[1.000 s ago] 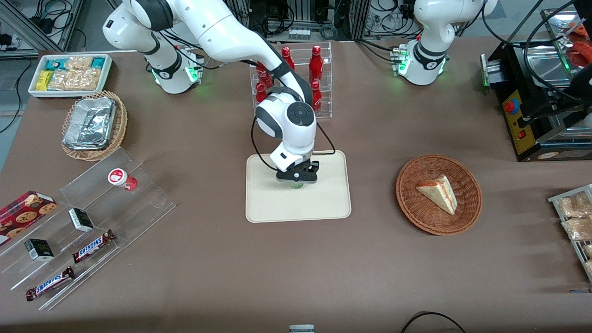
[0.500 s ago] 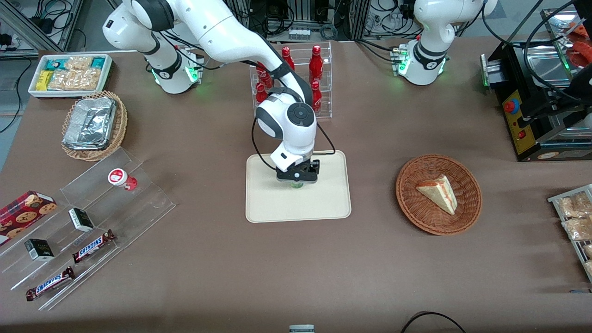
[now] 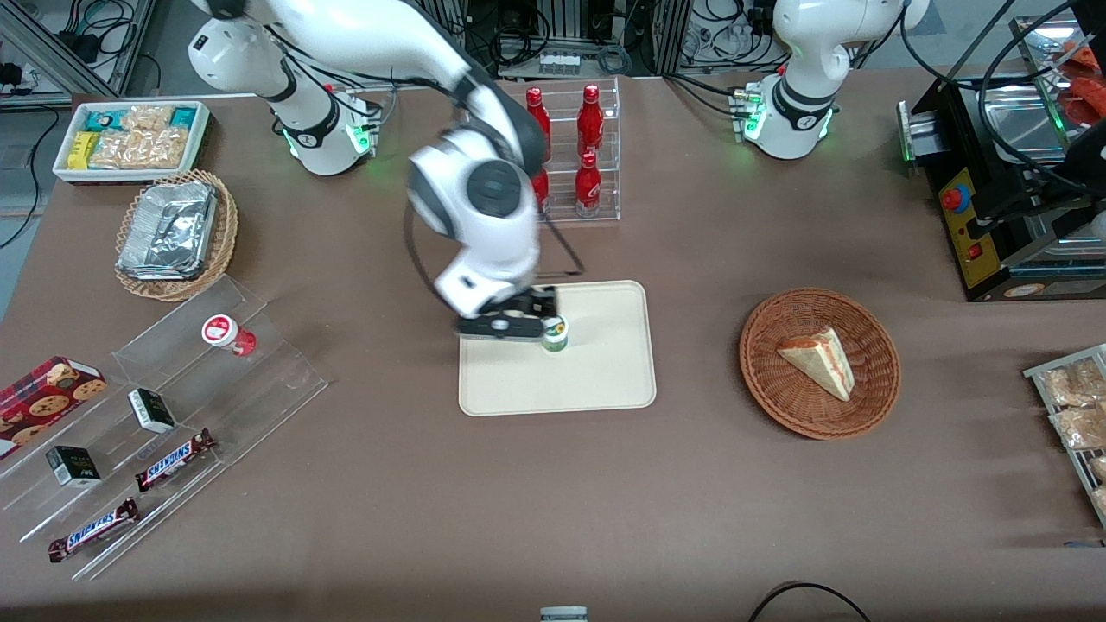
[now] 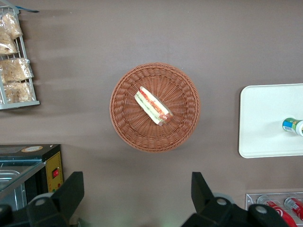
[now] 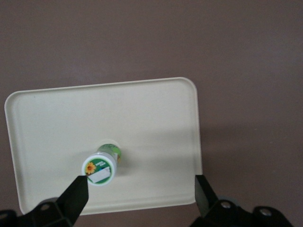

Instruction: Place green gum on tray

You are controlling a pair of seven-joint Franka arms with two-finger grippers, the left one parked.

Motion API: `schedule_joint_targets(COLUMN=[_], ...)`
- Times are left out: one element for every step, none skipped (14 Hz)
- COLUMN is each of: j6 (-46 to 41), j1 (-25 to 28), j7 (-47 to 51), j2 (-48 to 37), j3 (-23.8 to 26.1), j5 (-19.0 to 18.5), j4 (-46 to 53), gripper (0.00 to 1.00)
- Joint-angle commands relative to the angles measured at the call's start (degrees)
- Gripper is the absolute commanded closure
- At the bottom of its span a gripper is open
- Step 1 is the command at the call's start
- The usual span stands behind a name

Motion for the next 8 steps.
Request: schedule_joint_targets(j6=[-2.4,-4.4,-7.3,-9.3,-11.0,-12.7,-14.5,-15.8], j1=[-5.4,-7.8,-10.2,-13.0,-15.6,-18.6,-21.5,-24.1], j7=[-8.3,-11.1,-14.5,-16.9,-18.5,-21.0,-23.9,-26.1], j2=[-13.7,-16.3,-18.7,-21.0,-23.0,-24.9,-26.1,-27.0], j3=[0.6,0.6,0.6,0.6,0.6,0.6,0.6,0.6], j5=[2.0,1.9,1.9,1.7,1.4,1.3,1.2,1.2], j4=[-11.2,-12.3,-13.0,-13.8,-14.4,-14.9,-15.0,-15.0], gripper=[0.0,0.0,0.0,0.0,0.0,0.0,0.0,0.0])
